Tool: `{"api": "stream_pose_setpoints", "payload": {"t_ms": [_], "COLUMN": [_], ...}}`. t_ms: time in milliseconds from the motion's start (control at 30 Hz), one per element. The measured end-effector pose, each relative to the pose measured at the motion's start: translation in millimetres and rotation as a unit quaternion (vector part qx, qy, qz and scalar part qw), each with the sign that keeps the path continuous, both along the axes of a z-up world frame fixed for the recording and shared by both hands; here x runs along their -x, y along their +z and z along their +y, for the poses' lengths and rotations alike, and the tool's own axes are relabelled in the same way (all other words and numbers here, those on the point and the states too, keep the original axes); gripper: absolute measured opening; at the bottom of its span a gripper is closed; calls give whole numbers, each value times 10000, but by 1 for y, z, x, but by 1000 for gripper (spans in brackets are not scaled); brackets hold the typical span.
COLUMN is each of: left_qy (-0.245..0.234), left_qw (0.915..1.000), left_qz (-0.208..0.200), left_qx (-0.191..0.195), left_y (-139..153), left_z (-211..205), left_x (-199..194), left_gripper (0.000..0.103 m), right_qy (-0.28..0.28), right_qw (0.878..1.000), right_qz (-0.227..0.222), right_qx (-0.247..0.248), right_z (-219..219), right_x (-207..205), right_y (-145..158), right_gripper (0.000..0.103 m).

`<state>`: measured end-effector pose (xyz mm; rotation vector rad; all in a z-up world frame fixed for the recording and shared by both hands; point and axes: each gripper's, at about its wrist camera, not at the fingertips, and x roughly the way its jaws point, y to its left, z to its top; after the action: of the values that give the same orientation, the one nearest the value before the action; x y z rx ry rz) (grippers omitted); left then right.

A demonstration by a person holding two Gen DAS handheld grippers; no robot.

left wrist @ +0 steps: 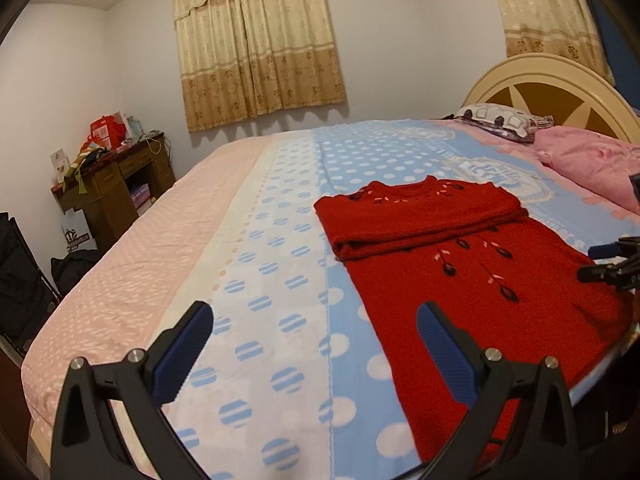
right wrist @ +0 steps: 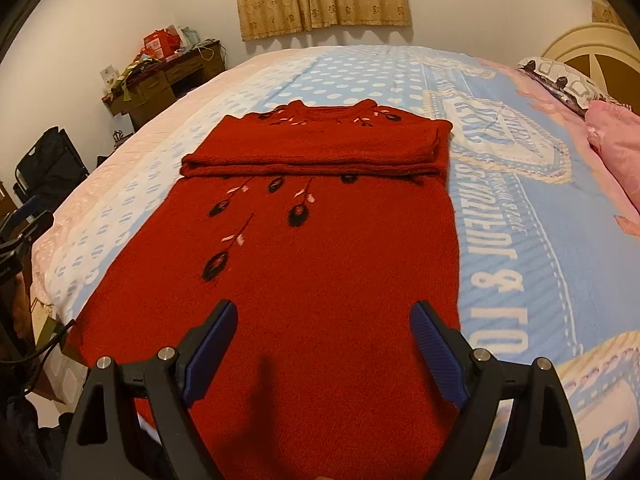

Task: Fold small clothes

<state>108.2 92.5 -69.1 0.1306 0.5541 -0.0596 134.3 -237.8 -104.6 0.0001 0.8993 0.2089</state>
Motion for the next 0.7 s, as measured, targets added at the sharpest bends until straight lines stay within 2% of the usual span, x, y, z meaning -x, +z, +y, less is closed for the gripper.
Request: {"api": "stream_pose_setpoints", "payload": {"t_ms": [200,467,700], "left_qy": [-160,-416,-685], "left_qw": [9998,9982,9902], "left_qz": [-31,426,1033], "left_qx": [-87,13,645], "left_y": [-2,-29,-52], "left_z": [-5,-18,-26], "left_x": [24,39,37], "left_gripper": [103,103,103], "right_qy": [42,127,129], "right_qw": [10000,9999,9998], "right_qz": [-21,-48,-84], "right_qx": [14,17,128], "right_z": [2,4,4], "right_x": [13,38,64], "right_y": [2,7,7], "right_gripper": [88,88,88]}}
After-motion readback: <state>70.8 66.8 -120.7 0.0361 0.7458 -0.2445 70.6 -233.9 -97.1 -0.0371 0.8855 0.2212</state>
